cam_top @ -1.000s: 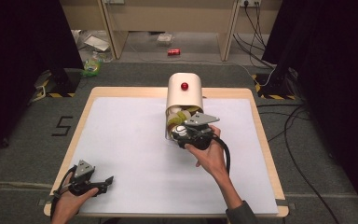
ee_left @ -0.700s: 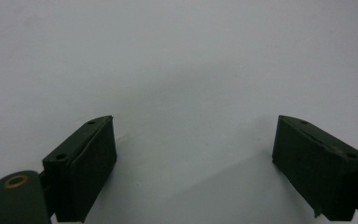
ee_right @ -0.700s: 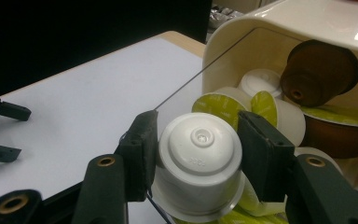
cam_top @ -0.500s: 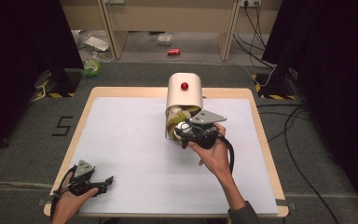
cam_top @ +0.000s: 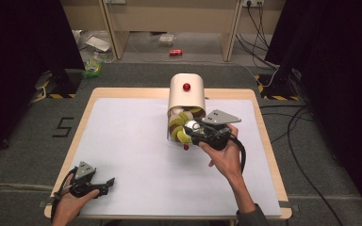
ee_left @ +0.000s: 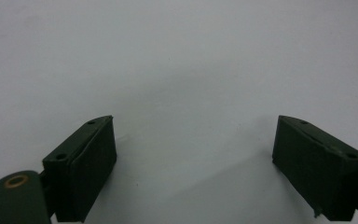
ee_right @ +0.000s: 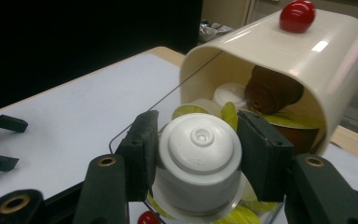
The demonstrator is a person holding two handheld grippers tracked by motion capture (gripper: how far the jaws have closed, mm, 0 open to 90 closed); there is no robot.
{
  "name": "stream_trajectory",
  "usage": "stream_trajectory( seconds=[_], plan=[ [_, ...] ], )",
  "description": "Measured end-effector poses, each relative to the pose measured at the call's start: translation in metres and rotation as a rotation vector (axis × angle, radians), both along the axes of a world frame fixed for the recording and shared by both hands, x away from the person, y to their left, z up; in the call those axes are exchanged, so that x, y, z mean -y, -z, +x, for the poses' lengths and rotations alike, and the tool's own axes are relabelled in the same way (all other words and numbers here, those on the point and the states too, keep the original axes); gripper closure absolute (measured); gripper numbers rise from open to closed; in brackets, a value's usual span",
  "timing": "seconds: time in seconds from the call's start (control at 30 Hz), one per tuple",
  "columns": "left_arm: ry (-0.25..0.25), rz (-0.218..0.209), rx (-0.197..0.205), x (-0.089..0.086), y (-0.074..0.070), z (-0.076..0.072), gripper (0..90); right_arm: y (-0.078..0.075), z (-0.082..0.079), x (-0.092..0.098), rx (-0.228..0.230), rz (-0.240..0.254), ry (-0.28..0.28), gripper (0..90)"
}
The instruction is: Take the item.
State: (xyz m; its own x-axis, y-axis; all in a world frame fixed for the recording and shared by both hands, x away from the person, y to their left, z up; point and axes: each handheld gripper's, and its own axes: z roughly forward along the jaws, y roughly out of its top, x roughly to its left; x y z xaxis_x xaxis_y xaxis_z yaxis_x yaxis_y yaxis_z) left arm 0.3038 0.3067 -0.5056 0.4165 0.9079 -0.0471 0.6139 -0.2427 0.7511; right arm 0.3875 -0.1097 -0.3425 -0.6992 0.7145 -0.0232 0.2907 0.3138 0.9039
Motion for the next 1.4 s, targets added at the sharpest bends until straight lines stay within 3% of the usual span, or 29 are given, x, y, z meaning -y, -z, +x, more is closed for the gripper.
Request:
stream_trajectory(
  seconds=[0.53, 0.8, 0.93, 1.4],
  plan=[
    [0.0, 0.0, 0.0, 0.0, 0.0, 0.0, 12.9, -0.007, -0.016, 0.049, 0.012, 0.006, 0.072, 50.8],
    [0.0, 0.0, 0.0, 0.0, 0.0, 0.0, 12.9, -0.002, -0.019, 0.073, 0.0, 0.0, 0.119, 50.9],
    [0.0, 0.001, 0.0, 0.0, 0.0, 0.0, 12.9, 0.003, -0.022, 0.087, -0.014, -0.01, 0.15, 50.8],
    [0.0, 0.0, 0.001, 0.0, 0.0, 0.0, 12.9, 0.032, -0.016, 0.111, -0.081, -0.04, 0.206, 50.8]
  ],
)
